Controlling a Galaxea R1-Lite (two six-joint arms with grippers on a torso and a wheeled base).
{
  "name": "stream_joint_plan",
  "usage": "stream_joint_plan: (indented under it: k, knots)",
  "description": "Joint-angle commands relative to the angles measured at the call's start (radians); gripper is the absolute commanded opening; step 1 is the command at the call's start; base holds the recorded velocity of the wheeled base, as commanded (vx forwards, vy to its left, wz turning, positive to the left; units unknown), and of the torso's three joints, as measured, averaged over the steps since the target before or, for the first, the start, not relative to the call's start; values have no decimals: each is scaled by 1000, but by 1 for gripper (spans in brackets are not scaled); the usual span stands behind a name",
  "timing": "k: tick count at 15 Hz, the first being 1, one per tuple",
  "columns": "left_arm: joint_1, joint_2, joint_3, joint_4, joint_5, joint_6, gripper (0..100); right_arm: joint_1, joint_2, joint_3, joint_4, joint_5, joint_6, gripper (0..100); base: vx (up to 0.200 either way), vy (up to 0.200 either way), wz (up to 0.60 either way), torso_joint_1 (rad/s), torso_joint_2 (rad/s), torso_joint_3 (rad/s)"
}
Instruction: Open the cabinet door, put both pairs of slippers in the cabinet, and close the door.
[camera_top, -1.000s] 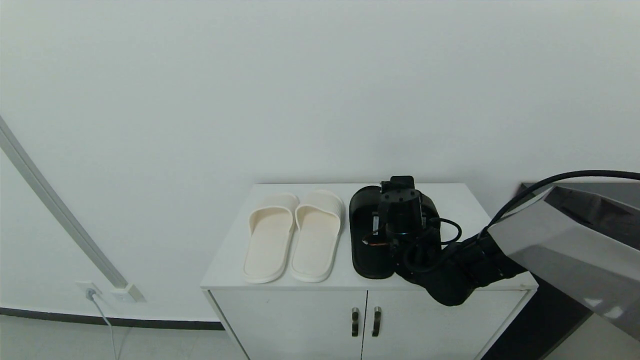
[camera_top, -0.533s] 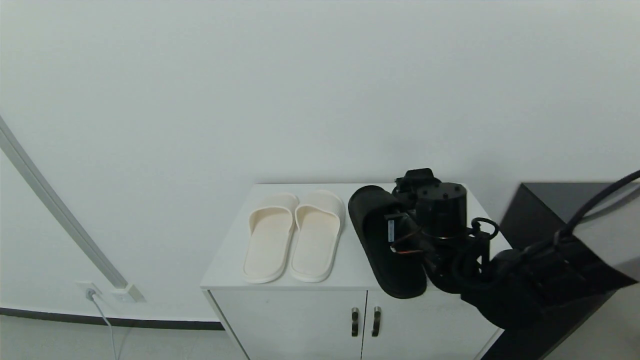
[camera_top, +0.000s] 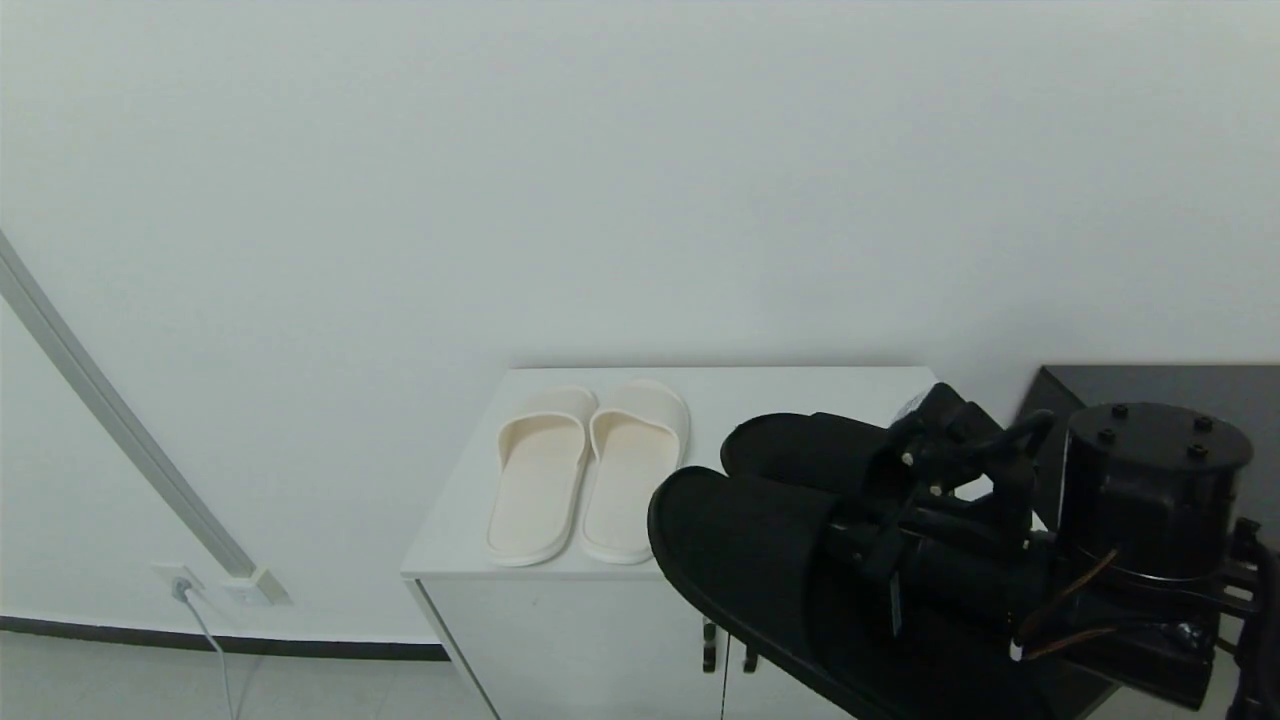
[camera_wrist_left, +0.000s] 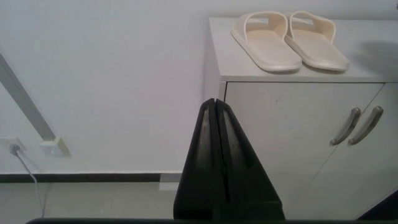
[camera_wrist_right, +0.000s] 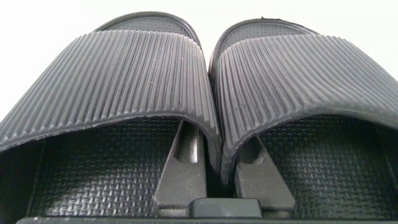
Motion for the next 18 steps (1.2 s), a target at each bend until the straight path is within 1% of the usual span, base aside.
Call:
stream_joint_plan:
  k: [1,3,4,8,15,17,18]
  knots:
    - [0,0,0,0,1,-1,0,3,-39,30,-1,5,-28,0,0,0,0,0,0,0]
    - [0,0,0,0,1,-2,0,-9,-35,31,-4,43,-117,0,0,0,0,0,0,0]
    - [0,0,0,0,1,-2,0,-9,-35,33,-4,71,-134,0,0,0,0,0,0,0]
    - [0,0,0,0,1,-2,0,-8,-39,34,-4,92,-119,0,0,0,0,0,0,0]
    - [0,0,0,0,2,-5,0,-9,-30,51,-4,121,-110,0,-200,0,0,4,2,2]
    - [0,0,0,0,1,-2,0,-11,-25,63,-6,160,-97,0,-200,0,0,-5,-2,9]
    - [0,0,0,0,1,-4,0,-14,-27,63,-6,168,-91,0,0,0,0,0,0,0]
